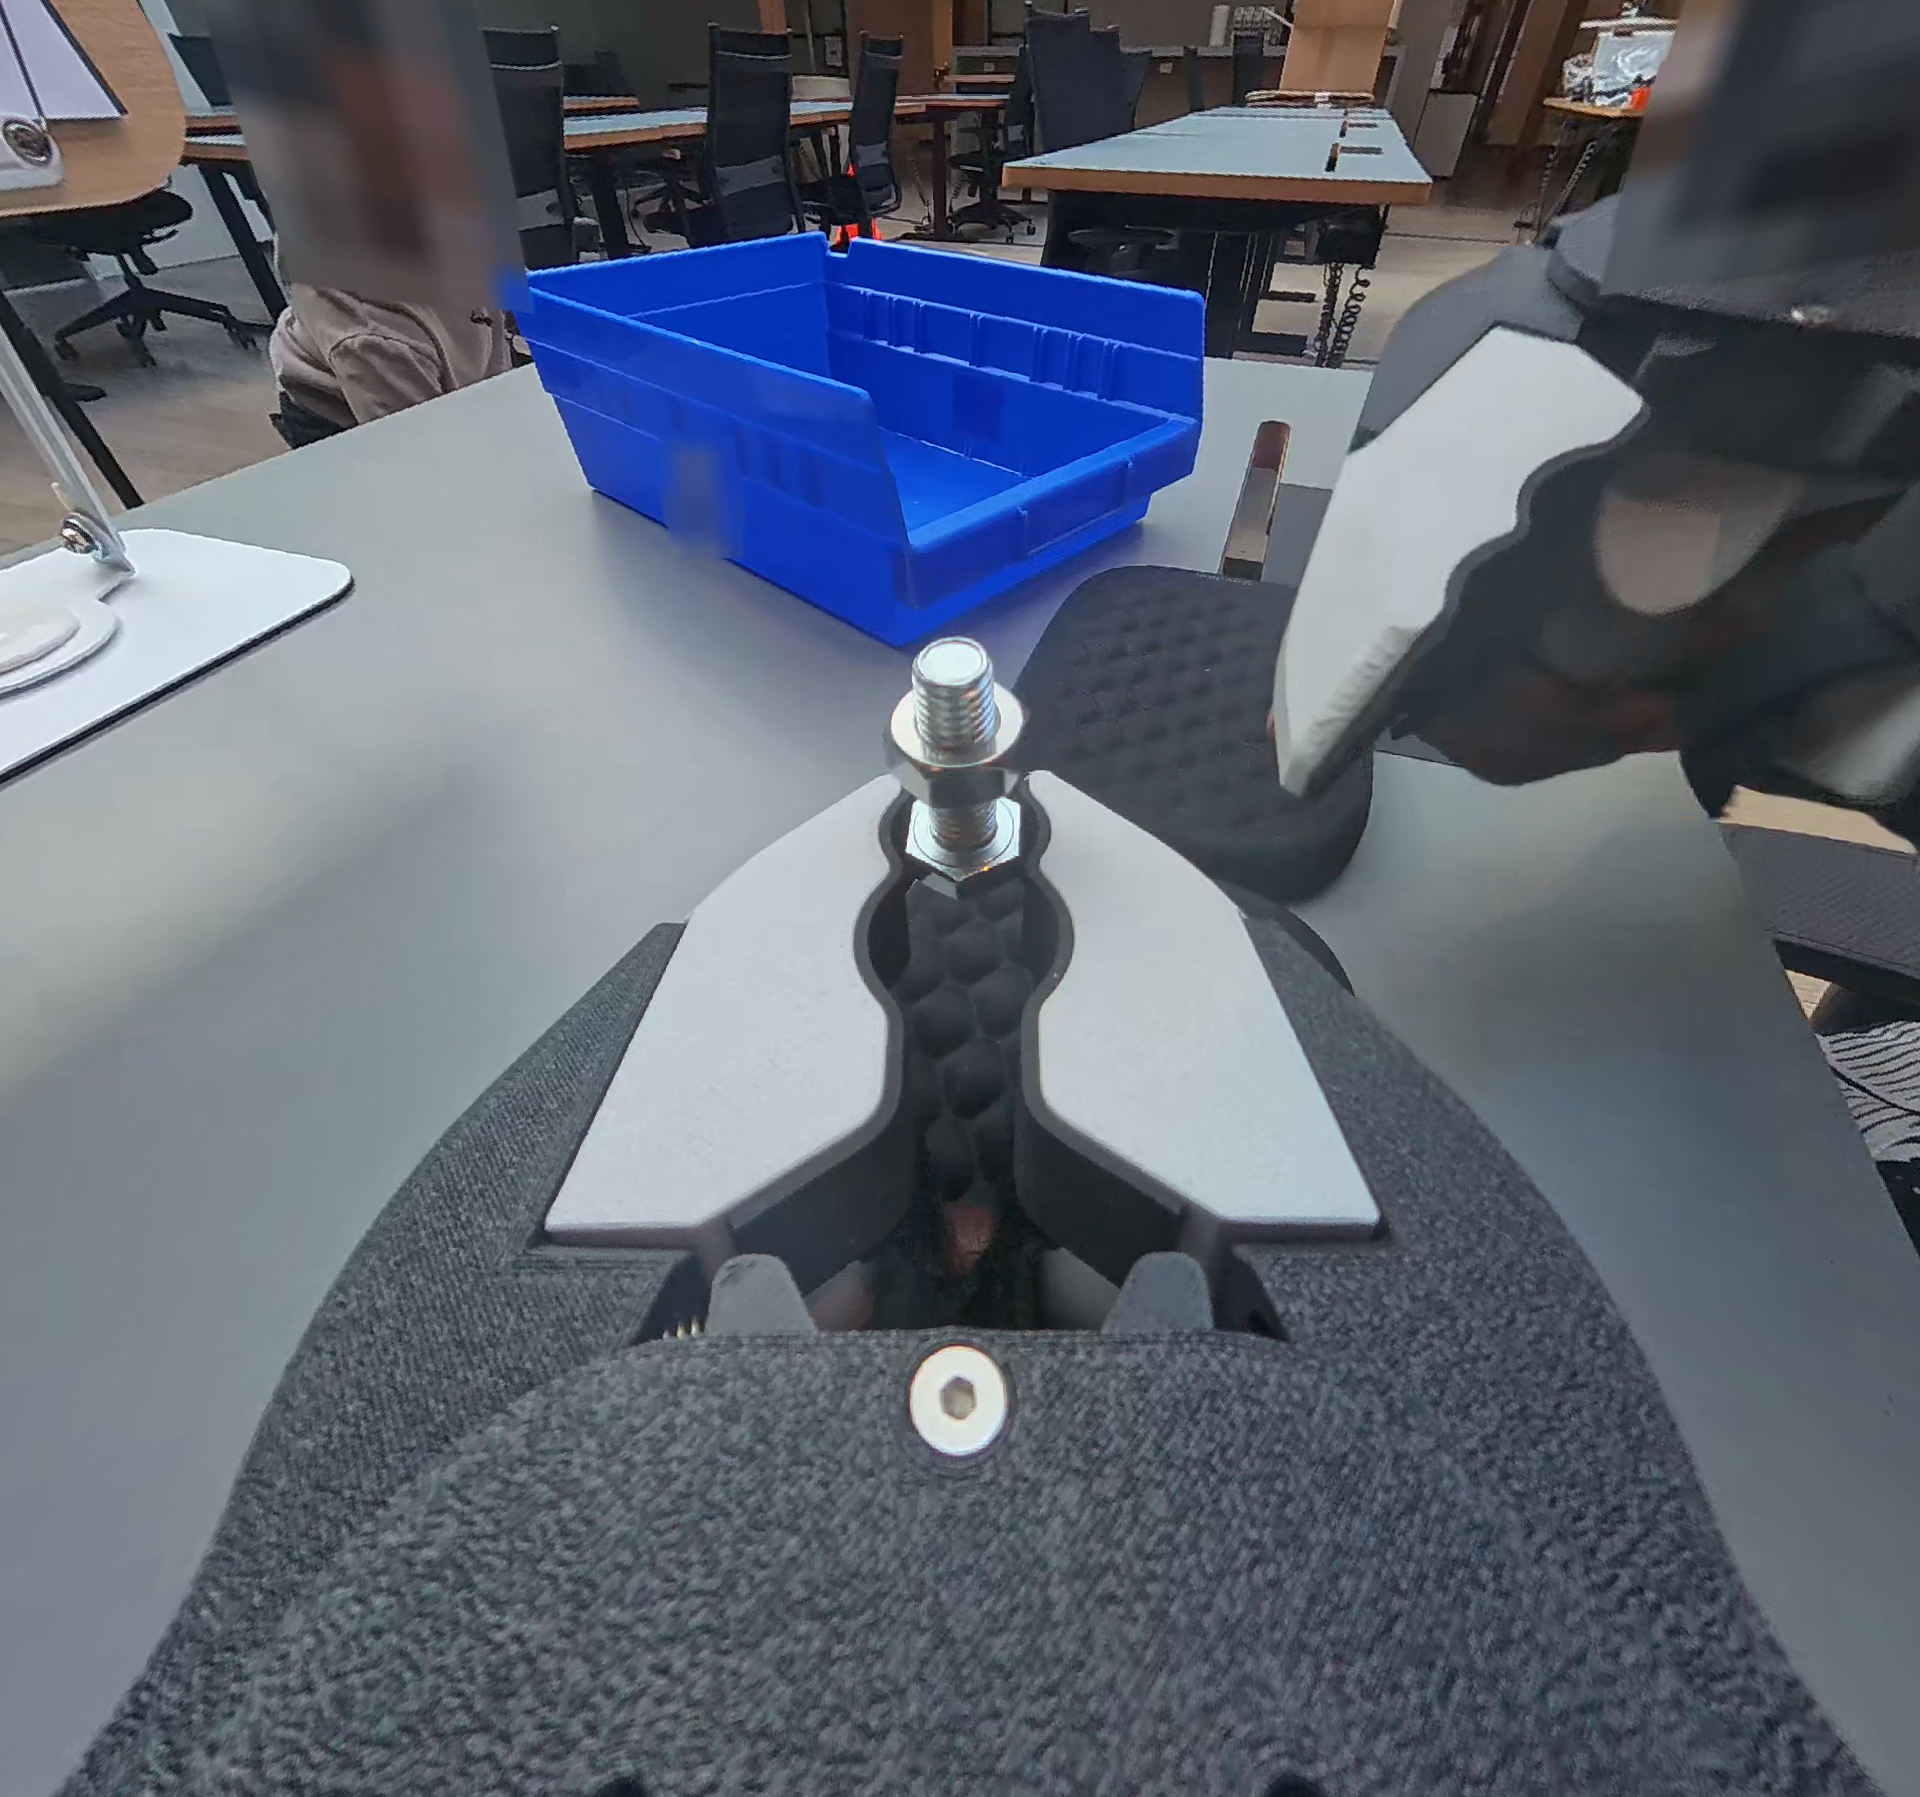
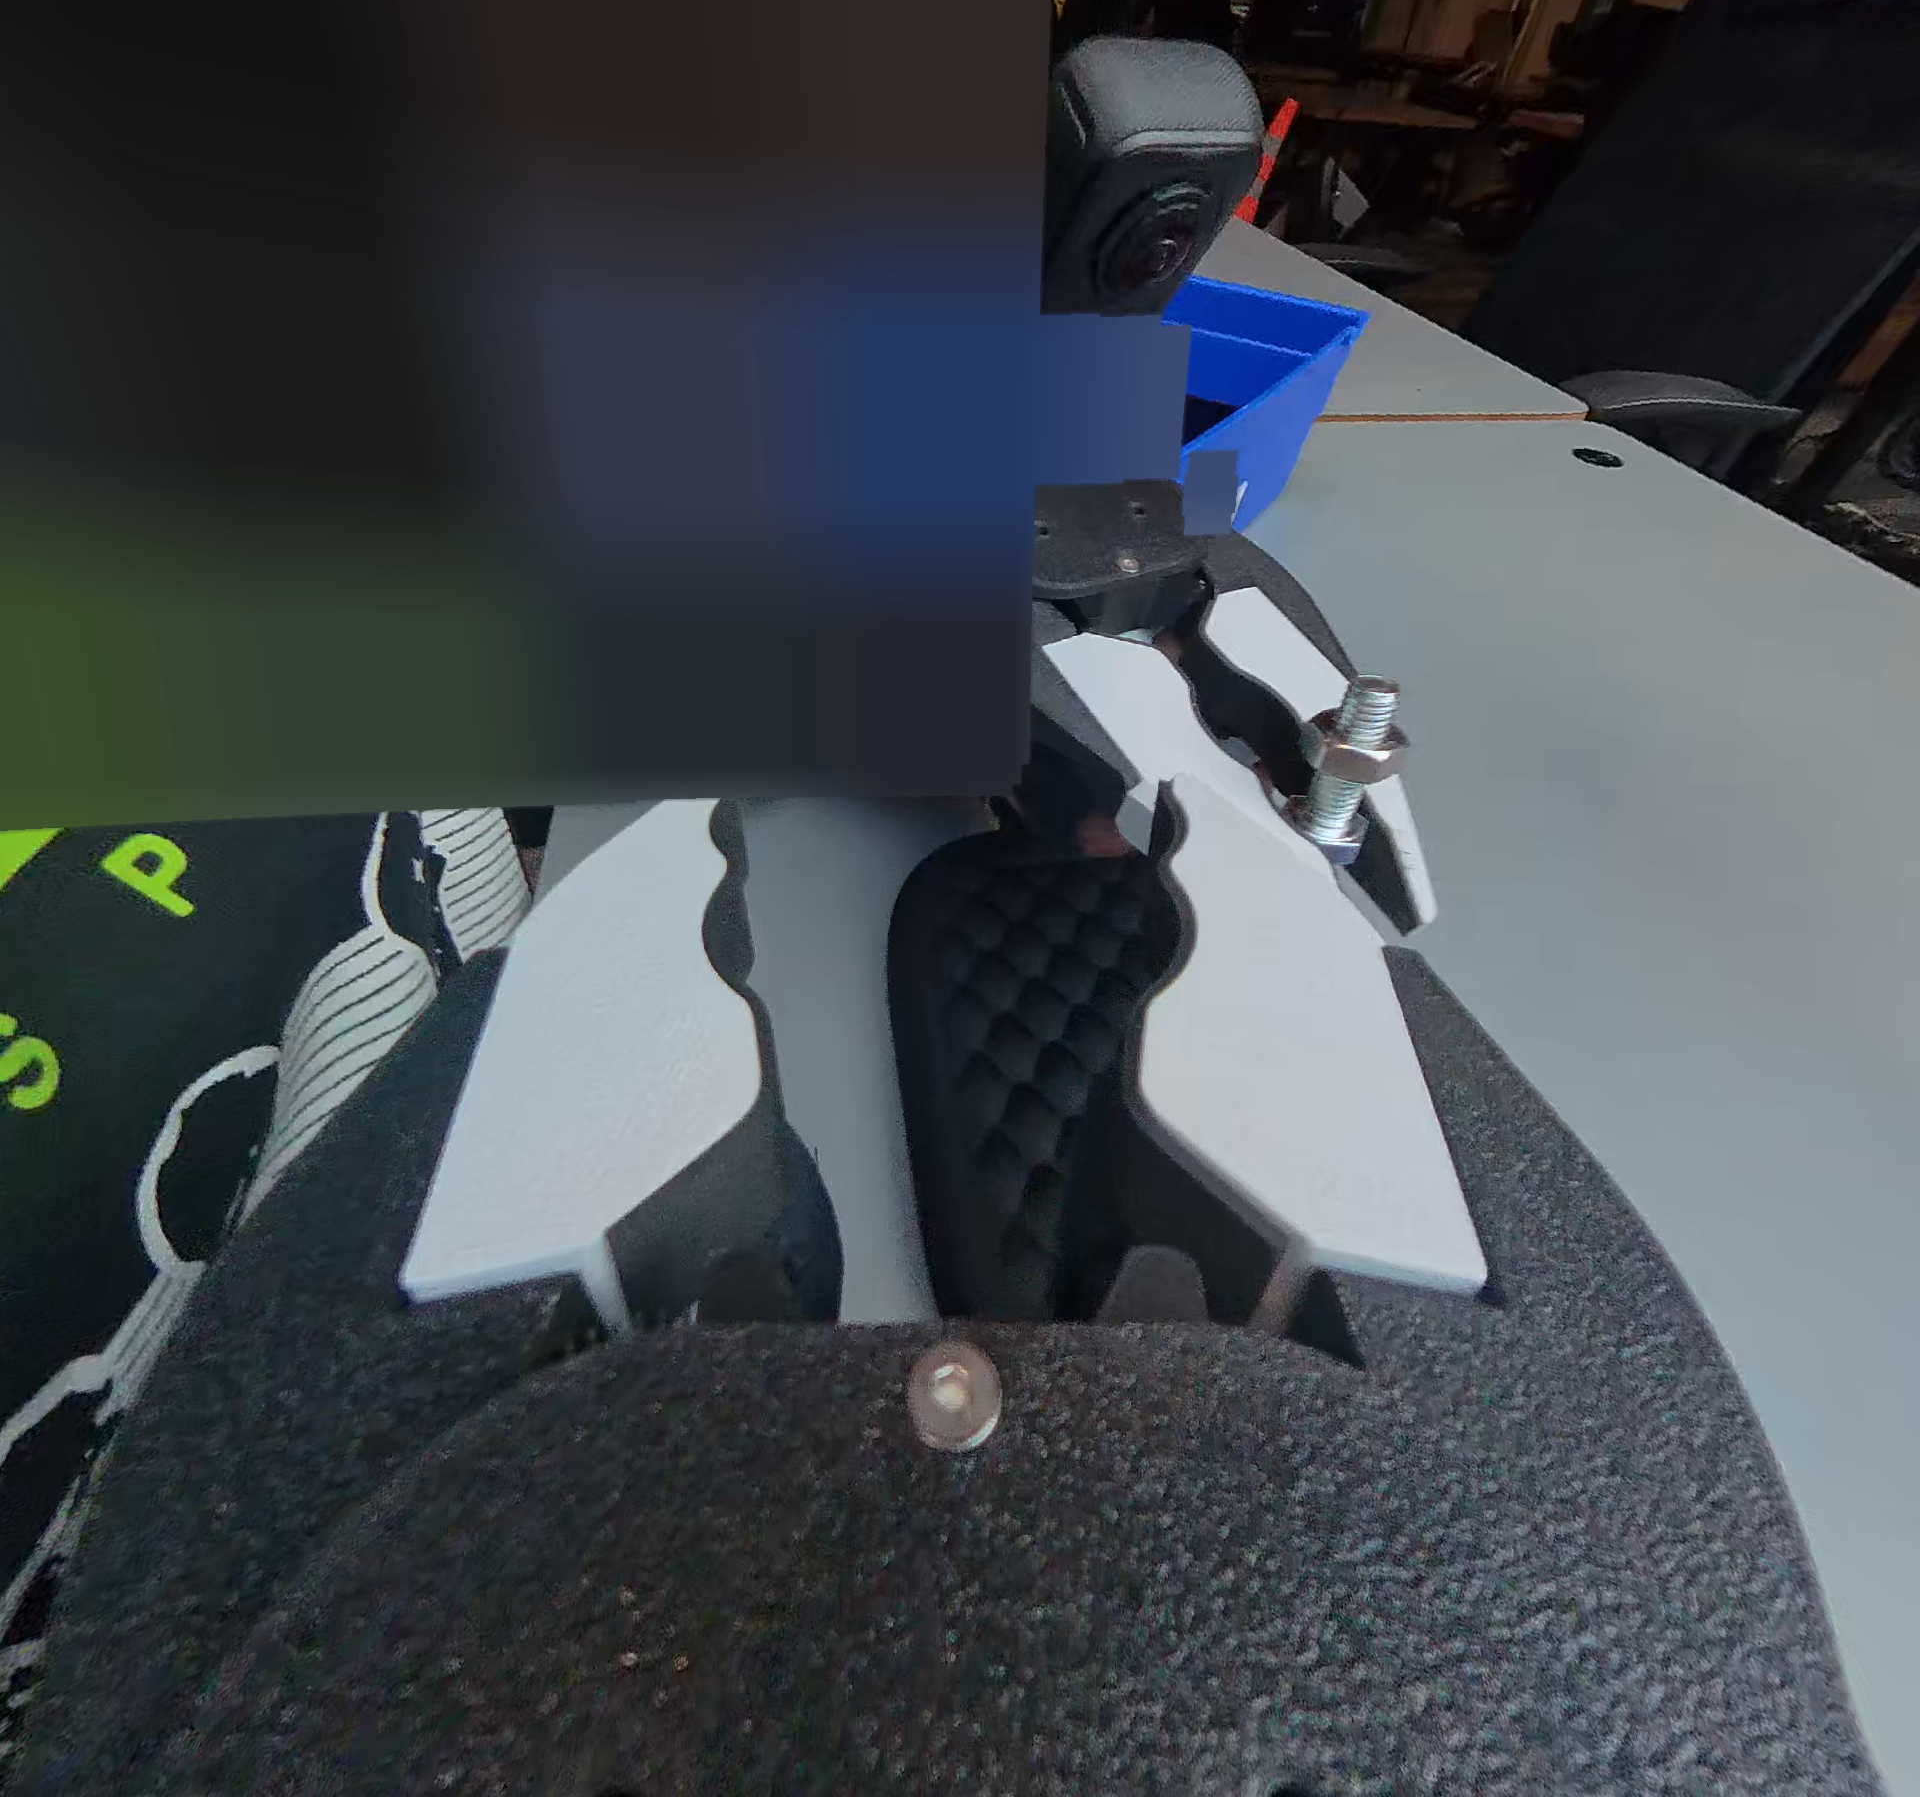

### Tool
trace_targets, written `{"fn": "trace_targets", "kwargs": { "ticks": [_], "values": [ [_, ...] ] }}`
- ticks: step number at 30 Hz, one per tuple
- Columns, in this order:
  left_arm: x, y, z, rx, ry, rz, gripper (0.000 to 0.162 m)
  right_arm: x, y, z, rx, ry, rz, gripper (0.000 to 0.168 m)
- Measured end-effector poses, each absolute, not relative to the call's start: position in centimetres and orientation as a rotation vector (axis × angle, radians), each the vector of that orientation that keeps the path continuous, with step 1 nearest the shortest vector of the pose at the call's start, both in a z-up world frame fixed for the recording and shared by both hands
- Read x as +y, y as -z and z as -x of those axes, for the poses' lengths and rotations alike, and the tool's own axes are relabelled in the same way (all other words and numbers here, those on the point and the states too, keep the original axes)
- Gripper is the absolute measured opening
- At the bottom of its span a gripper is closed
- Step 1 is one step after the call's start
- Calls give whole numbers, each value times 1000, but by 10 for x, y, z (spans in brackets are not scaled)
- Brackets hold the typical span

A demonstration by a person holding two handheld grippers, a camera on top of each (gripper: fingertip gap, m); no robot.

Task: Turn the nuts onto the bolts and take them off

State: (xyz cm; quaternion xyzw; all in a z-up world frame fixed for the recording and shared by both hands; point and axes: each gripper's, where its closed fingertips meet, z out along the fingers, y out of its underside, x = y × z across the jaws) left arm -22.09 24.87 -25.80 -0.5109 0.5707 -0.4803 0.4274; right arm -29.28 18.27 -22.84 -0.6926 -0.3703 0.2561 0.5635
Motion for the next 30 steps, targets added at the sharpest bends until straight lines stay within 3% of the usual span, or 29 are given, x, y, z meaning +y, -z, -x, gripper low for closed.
{"fn": "trace_targets", "kwargs": {
  "ticks": [5,7,16,18,24,25,28,30],
  "values": [
    [247,259,221,1438,1190,1270,17,213,209,262,-866,-430,1735,34],
    [247,259,220,1443,1182,1269,17,227,203,257,-860,-447,1824,27],
    [246,259,220,1453,1164,1263,17,253,222,259,-1020,-343,2025,18],
    [245,259,220,1457,1161,1259,18,253,221,260,-1020,-345,2009,9],
    [242,255,219,1447,1191,1242,18,251,217,256,-999,-354,1981,8],
    [243,255,219,1440,1197,1251,20,251,214,252,-978,-370,1978,8],
    [246,258,217,1440,1198,1294,62,257,201,220,-852,-341,1975,8],
    [246,257,215,1430,1188,1285,74,267,190,177,-727,-240,1992,8]
  ]
}}
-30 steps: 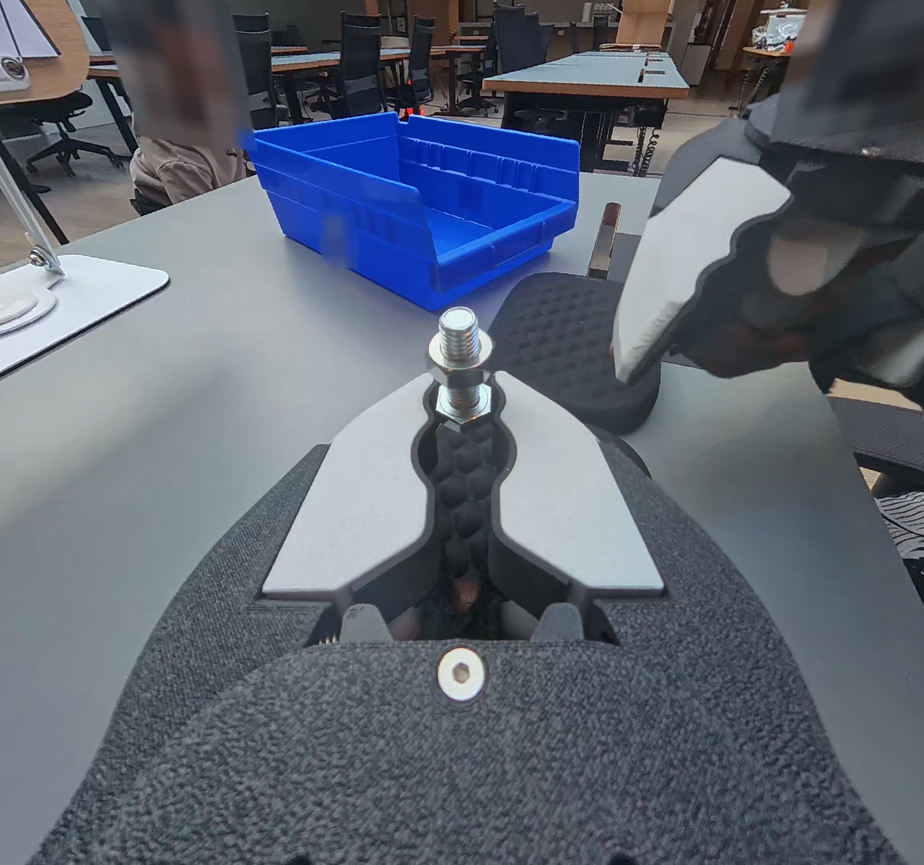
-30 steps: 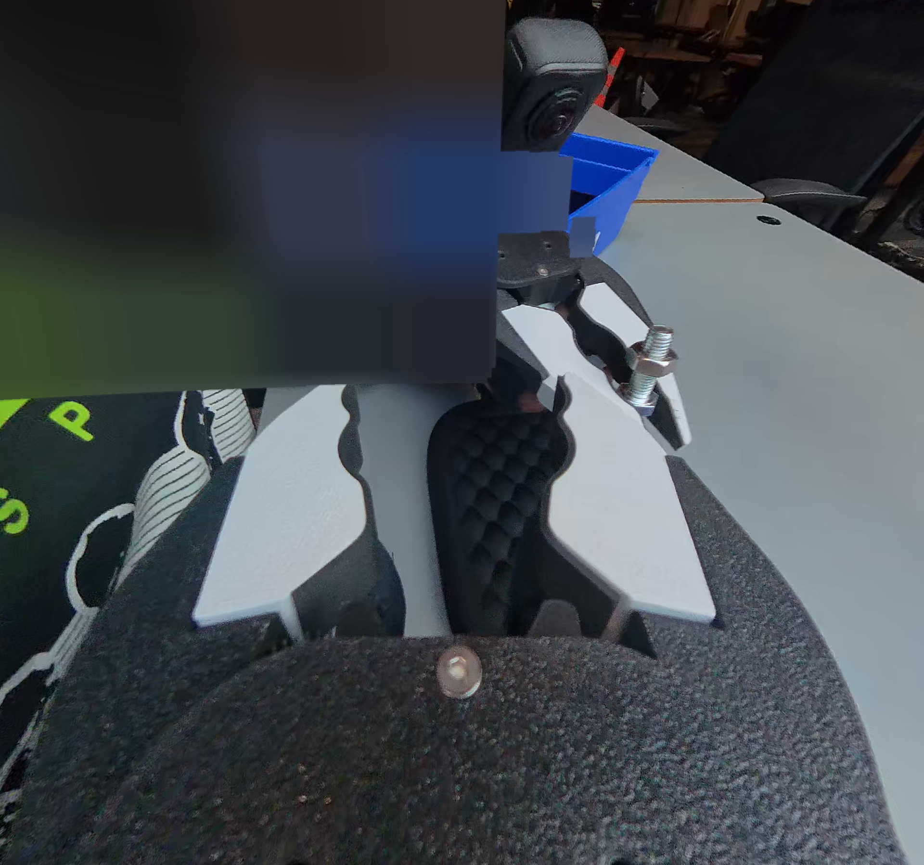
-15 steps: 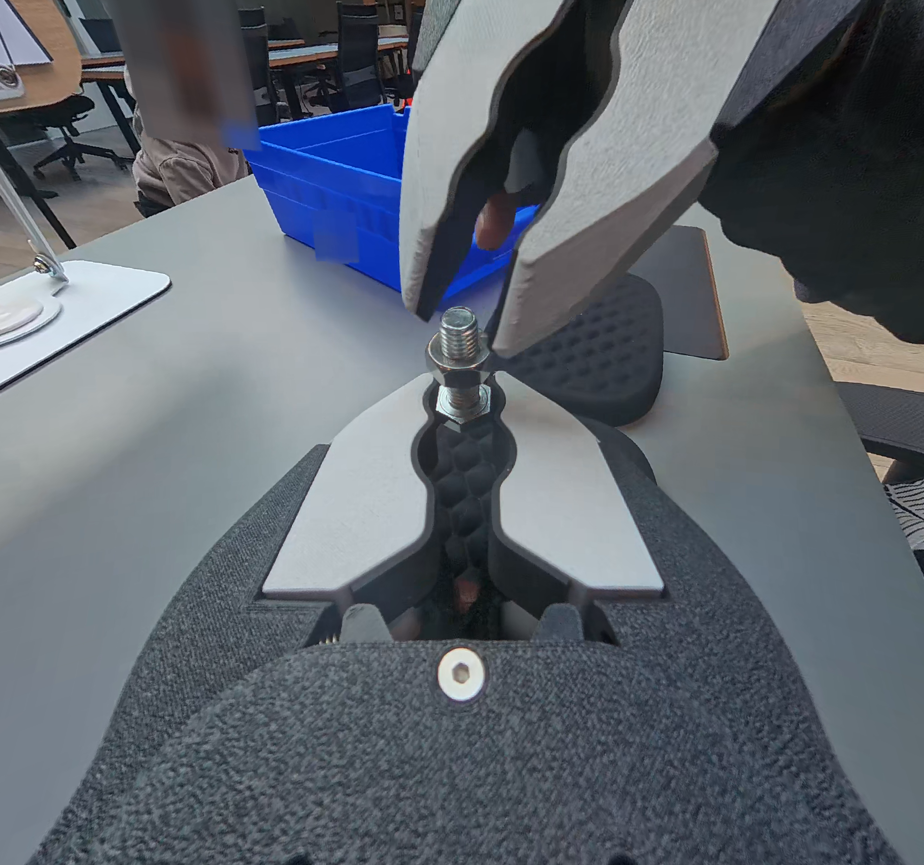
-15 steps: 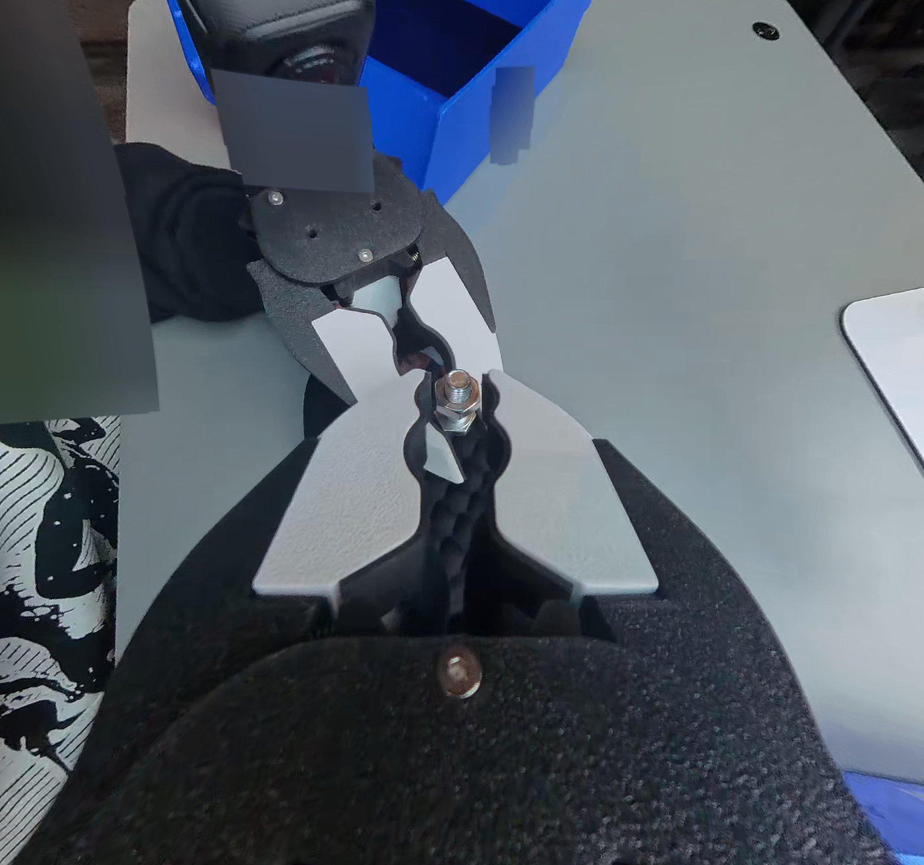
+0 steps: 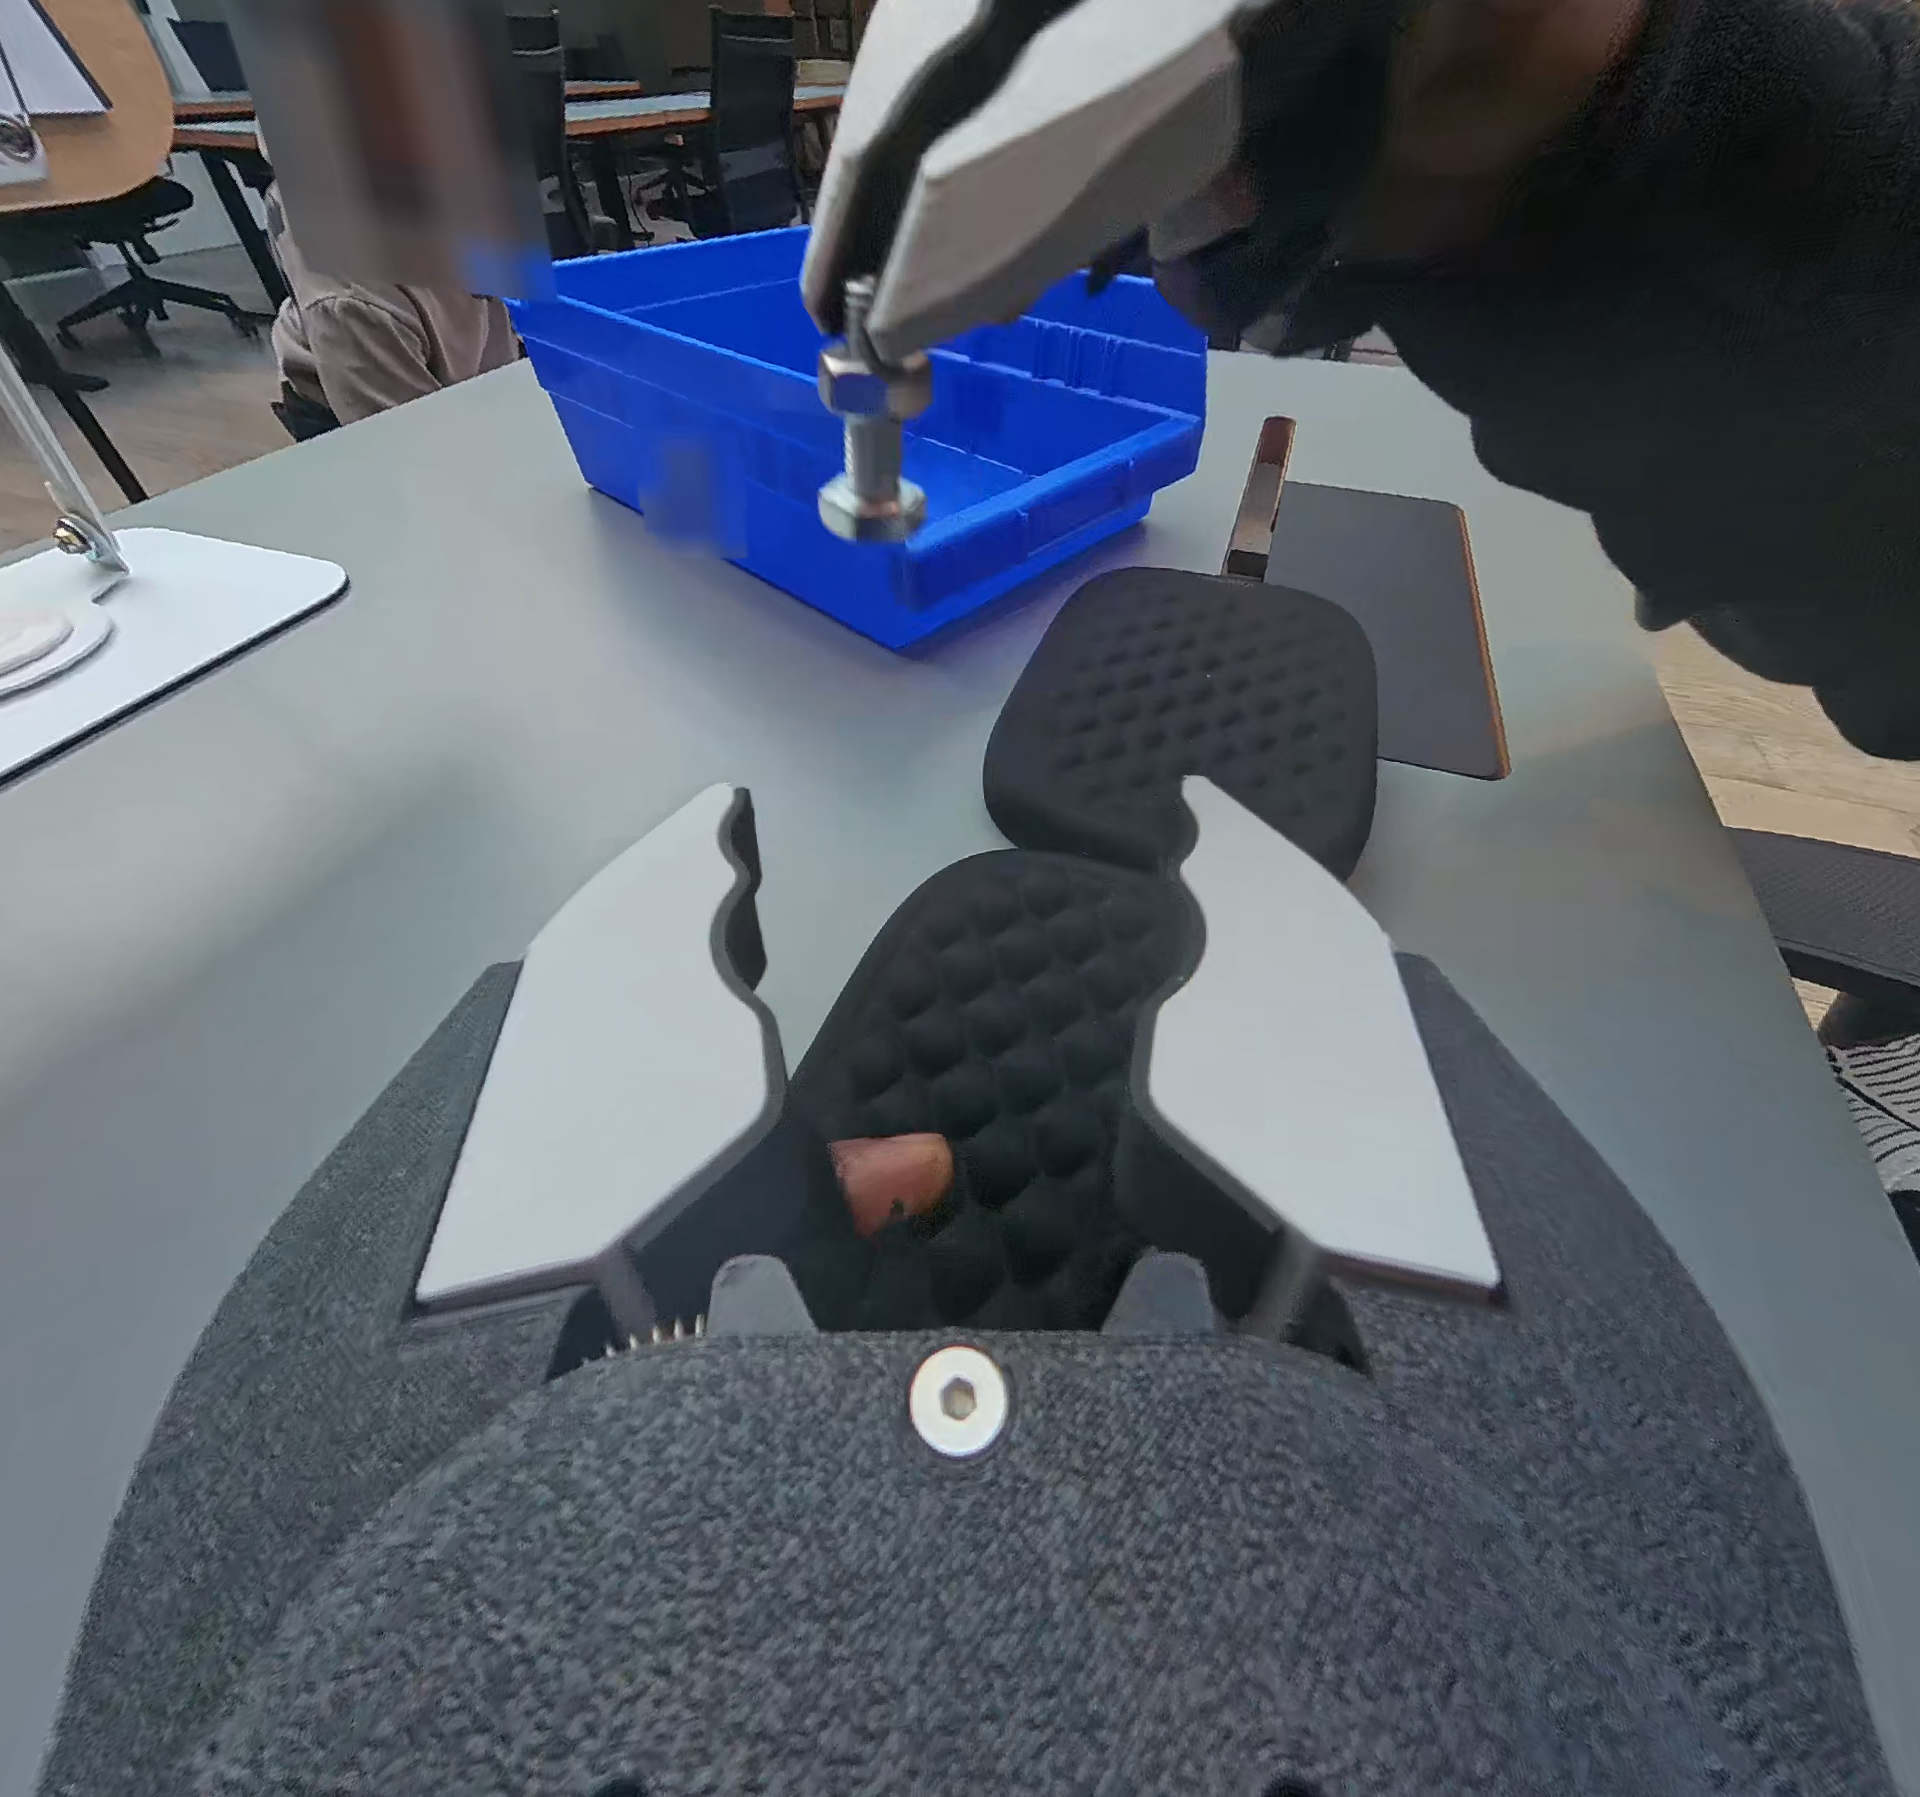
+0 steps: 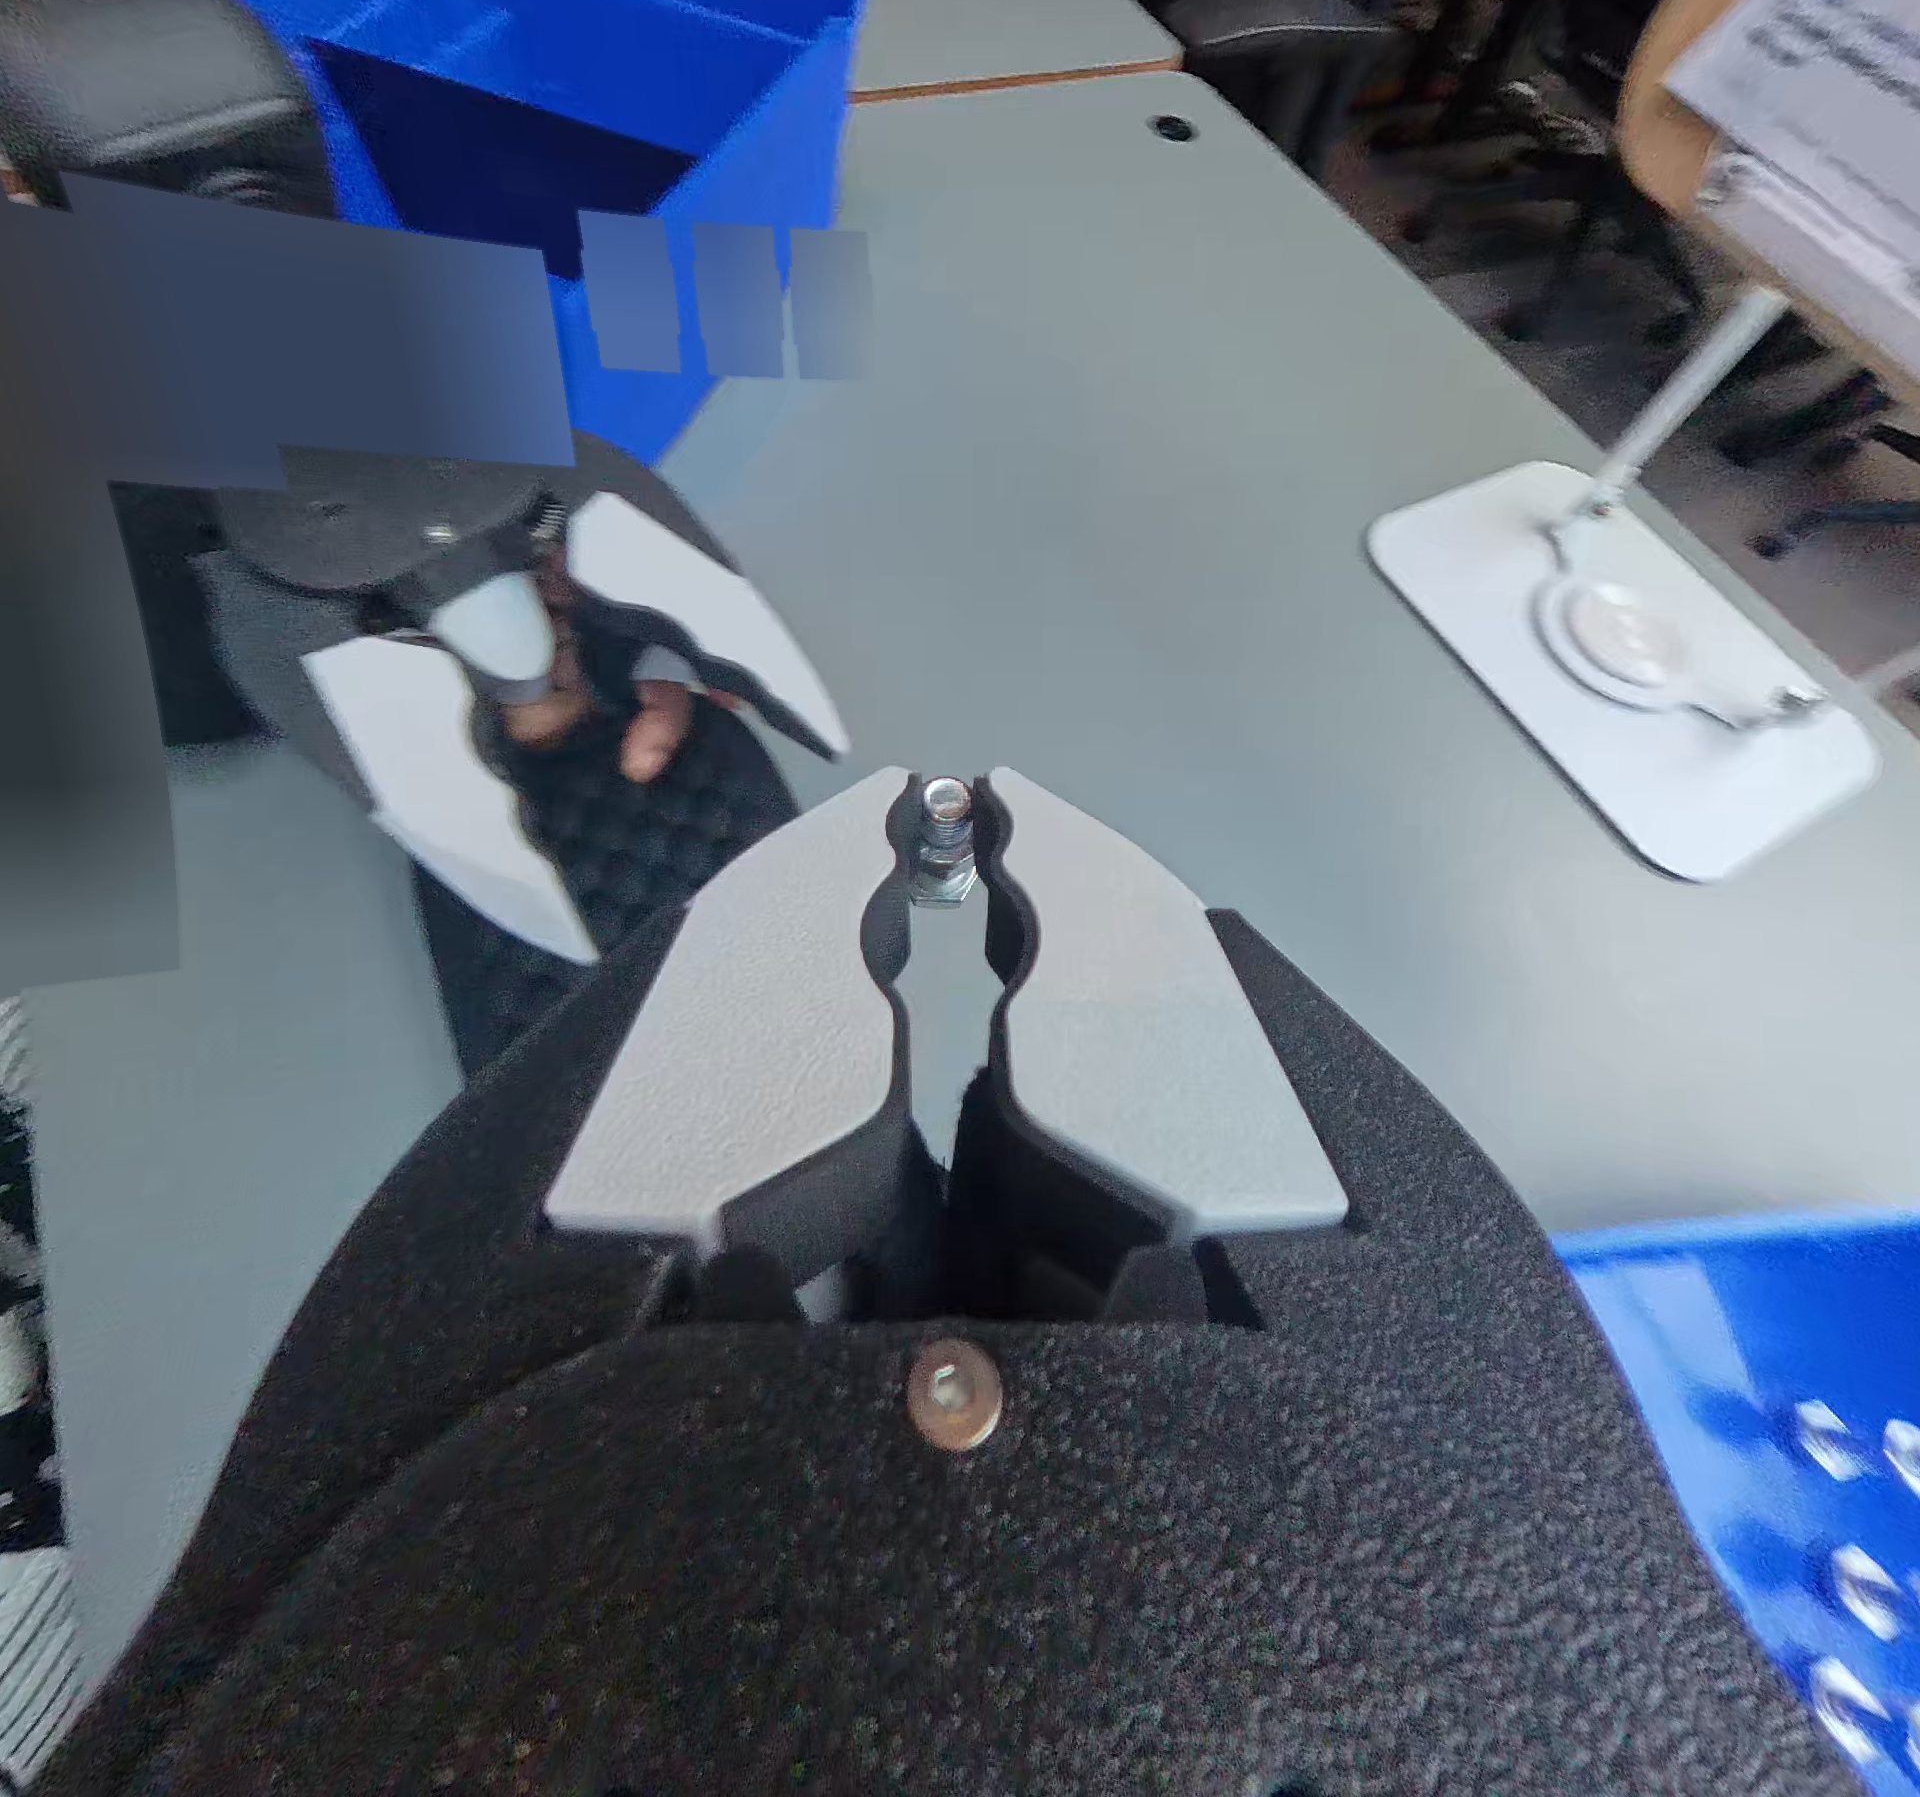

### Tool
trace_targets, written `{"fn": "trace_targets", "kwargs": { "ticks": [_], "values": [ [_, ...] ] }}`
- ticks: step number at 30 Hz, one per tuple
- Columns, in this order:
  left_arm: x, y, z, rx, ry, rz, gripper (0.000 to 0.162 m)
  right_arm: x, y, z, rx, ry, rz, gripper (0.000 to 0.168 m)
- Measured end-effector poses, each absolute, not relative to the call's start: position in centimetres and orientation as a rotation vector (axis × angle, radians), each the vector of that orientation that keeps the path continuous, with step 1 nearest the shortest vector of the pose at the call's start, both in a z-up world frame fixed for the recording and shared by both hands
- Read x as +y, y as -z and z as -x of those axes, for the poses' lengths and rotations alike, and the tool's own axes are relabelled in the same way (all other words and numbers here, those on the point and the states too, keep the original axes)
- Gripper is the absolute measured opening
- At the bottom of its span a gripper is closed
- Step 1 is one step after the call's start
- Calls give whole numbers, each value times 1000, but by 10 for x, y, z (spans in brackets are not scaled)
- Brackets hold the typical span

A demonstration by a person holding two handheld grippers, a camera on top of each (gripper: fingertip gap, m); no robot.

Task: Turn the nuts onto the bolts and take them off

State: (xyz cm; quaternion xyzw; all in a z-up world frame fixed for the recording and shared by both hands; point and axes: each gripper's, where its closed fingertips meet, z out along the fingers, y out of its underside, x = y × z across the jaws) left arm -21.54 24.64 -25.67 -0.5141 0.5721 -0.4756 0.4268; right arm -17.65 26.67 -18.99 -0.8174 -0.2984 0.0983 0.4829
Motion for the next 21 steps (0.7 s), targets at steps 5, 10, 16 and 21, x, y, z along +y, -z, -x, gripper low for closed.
{"fn": "trace_targets", "kwargs": {
  "ticks": [5,10,16,21],
  "values": [
    [251,248,216,1357,1205,1266,87,288,179,31,-297,15,2049,9],
    [259,227,221,1188,1275,1200,90,298,216,-74,75,104,2095,9],
    [266,218,223,1120,1251,1152,92,300,280,-113,268,110,2218,9],
    [261,219,222,1159,1253,1127,85,298,300,-122,304,140,2291,9]
  ]
}}
